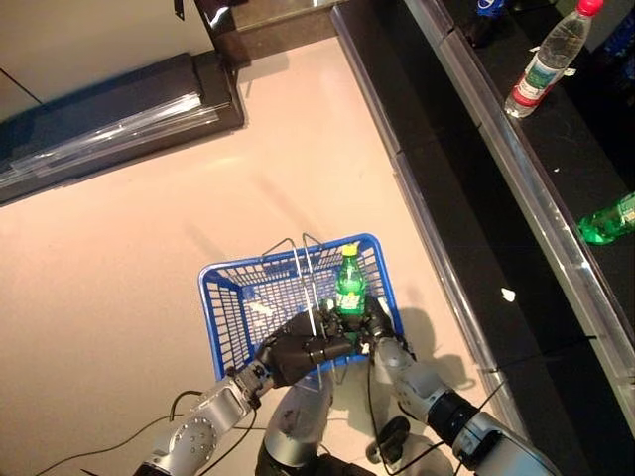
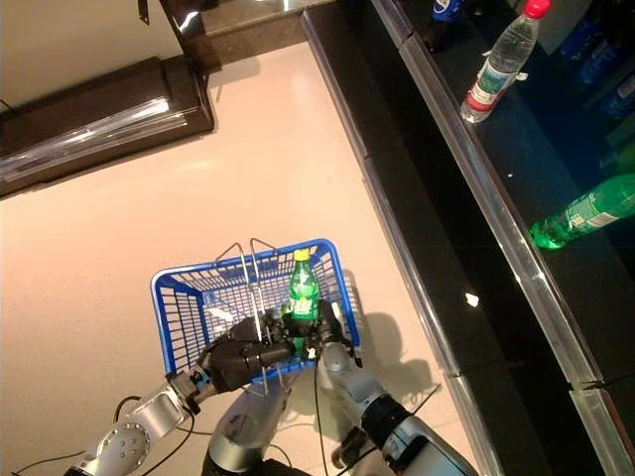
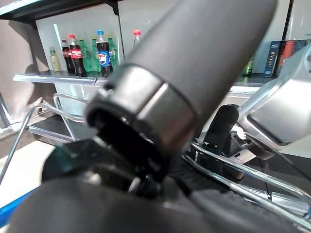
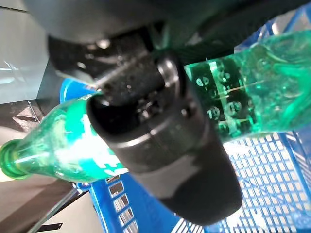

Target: Pick up the drink and place into the basket.

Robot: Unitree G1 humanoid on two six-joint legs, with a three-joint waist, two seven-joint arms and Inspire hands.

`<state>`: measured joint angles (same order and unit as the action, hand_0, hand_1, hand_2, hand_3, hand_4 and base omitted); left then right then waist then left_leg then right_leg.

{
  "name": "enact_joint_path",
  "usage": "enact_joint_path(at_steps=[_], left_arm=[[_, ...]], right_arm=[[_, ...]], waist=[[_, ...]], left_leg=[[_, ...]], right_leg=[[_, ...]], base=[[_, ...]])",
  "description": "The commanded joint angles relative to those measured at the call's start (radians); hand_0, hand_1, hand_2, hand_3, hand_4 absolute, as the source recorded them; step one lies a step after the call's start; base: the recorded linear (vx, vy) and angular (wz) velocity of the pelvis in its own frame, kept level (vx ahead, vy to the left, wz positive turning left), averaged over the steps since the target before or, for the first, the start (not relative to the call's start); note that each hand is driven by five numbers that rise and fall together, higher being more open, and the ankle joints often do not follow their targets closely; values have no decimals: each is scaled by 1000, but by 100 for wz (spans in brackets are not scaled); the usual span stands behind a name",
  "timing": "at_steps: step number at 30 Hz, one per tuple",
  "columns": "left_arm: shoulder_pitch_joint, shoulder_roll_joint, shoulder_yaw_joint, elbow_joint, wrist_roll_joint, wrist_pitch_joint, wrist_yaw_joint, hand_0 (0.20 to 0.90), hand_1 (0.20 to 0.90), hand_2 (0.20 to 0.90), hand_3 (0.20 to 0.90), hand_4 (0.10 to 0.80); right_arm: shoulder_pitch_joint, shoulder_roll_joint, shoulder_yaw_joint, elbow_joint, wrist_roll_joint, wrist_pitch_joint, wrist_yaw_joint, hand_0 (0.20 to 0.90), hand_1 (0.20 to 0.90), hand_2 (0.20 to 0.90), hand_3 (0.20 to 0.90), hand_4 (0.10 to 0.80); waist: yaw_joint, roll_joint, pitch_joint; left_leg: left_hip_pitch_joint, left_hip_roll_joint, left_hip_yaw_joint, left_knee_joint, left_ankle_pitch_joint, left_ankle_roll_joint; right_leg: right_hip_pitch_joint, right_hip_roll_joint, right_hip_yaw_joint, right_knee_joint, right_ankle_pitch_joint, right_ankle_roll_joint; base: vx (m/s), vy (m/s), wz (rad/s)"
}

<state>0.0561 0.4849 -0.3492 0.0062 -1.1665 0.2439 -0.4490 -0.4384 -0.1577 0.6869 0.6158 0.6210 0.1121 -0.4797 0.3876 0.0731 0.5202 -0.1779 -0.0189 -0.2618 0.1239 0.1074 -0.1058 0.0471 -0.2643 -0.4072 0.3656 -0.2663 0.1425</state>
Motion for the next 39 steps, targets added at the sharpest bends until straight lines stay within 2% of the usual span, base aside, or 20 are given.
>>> enact_joint_path(at_steps=[1,6,10,12,21,22,23,24,39], left_arm=[[-89,-81,-78,-324,-95,-45,-240,300,300,300,200,100],[-109,-77,-94,-330,-93,-24,-245,300,300,300,200,100],[-115,-55,-97,-319,-101,-6,-268,300,300,300,200,100],[-107,-42,-95,-322,-103,-1,-283,300,300,300,200,100],[-102,1,-114,-334,-115,-20,-312,300,300,300,200,100],[-106,6,-115,-335,-120,-20,-311,300,300,300,200,100],[-109,7,-117,-335,-123,-22,-310,300,300,300,200,100],[-113,10,-118,-335,-128,-24,-310,300,300,300,200,100],[-124,15,-138,-320,-156,-39,-287,300,300,300,200,100]], right_arm=[[-84,112,19,-28,55,-90,88,300,300,300,200,100],[-96,138,-1,32,288,-58,239,300,300,300,200,100],[-102,153,-32,82,524,-24,434,300,300,300,200,100],[-100,148,-53,89,609,-5,486,300,300,300,200,100],[-131,141,-110,144,757,11,519,300,300,300,200,100],[-140,144,-115,150,759,12,515,554,554,554,496,396],[-149,146,-117,152,763,12,504,759,759,759,735,635],[-155,147,-119,157,765,13,499,900,900,900,900,800],[-183,130,-137,186,767,1,495,900,900,900,900,800]], waist=[[8,15,-108],[21,18,-96],[35,19,-94],[39,20,-94],[38,28,-82],[39,28,-81],[39,29,-79],[38,30,-78],[32,24,-71]], left_leg=[[-33,-1,2,118,-65,35],[-41,-8,-7,119,-62,39],[-46,-10,-9,123,-61,43],[-51,-10,-7,125,-60,45],[-66,-9,1,131,-59,51],[-67,-9,3,131,-59,52],[-68,-8,4,132,-59,52],[-68,-8,5,131,-58,53],[-65,-2,20,127,-59,57]], right_leg=[[-21,13,-16,-86,174,-83],[-25,8,-25,-82,177,-79],[-24,3,-38,-78,180,-76],[-27,0,-43,-76,182,-74],[-53,-12,-46,-57,192,-69],[-57,-13,-47,-54,193,-69],[-60,-15,-46,-51,194,-69],[-61,-15,-46,-50,195,-68],[-79,-28,-46,-37,206,-63]], base=[[0,0,0],[5,-4,1],[36,-17,13],[39,0,6],[0,0,0],[0,0,0],[0,0,0],[0,0,0],[0,0,0]])
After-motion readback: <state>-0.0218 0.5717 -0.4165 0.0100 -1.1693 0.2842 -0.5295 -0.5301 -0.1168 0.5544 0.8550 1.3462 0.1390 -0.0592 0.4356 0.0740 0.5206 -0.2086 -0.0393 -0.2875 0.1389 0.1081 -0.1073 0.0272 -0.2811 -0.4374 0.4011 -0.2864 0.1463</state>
